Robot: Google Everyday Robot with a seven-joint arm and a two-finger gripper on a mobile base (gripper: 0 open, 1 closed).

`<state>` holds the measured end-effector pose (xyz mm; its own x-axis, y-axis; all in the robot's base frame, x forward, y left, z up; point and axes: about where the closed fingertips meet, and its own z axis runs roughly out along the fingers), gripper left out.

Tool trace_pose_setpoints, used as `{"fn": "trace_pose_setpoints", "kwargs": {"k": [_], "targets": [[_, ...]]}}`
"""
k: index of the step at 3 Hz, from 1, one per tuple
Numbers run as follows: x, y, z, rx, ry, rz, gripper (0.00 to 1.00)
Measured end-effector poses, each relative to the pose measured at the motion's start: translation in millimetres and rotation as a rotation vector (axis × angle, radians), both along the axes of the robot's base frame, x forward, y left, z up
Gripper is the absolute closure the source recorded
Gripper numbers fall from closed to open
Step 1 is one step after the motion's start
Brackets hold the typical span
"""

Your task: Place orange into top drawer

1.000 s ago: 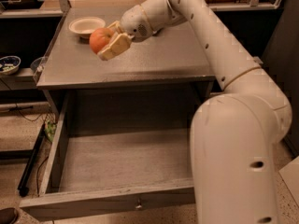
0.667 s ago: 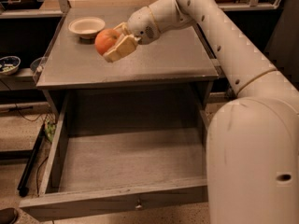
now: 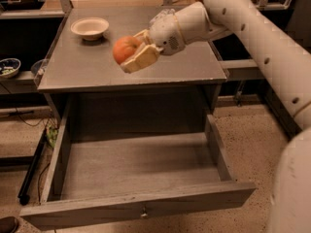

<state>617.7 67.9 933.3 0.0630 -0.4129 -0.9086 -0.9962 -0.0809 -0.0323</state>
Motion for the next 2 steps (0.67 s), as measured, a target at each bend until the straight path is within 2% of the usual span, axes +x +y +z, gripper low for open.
{"fn": "trace_pose_setpoints", "kwargs": {"k": [1, 2], "targets": [[-56.8, -37.2, -15.8, 0.016, -0.012, -0.067, 1.00], [-56.8, -37.2, -15.9, 0.016, -0.012, -0.068, 1.00]]}}
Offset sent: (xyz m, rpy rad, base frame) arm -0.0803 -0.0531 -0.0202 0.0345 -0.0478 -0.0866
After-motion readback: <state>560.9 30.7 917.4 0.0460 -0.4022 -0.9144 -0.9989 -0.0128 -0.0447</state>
